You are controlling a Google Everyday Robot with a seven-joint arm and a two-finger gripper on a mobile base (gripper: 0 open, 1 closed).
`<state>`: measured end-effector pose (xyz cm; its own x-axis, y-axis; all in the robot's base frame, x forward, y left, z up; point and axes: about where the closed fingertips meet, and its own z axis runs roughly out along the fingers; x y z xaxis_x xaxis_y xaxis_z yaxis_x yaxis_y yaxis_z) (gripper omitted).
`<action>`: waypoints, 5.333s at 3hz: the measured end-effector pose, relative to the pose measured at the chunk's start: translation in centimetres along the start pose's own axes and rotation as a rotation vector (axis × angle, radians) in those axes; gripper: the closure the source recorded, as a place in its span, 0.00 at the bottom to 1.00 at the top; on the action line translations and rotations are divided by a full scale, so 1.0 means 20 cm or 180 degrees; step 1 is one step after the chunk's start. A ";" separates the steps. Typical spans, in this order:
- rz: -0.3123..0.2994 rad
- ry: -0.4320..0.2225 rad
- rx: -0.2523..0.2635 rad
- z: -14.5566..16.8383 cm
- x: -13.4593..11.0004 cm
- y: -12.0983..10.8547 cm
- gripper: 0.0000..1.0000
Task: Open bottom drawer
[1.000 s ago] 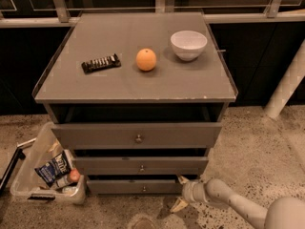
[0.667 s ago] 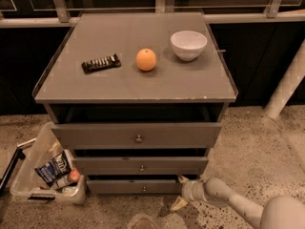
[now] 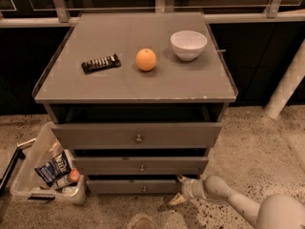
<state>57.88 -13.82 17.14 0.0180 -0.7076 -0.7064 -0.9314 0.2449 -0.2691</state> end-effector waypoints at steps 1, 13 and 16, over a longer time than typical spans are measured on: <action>0.0000 0.0000 0.0000 0.00 0.00 0.00 0.39; 0.0157 -0.0446 -0.0245 -0.24 0.00 0.29 1.00; 0.0152 -0.0431 -0.0245 -0.24 -0.01 0.29 0.35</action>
Offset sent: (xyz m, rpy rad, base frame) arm 0.0000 0.0000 0.0000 0.0000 0.0000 0.0000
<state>50.67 -15.51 18.80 0.0171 -0.5992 -0.8004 -0.9574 0.2210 -0.1859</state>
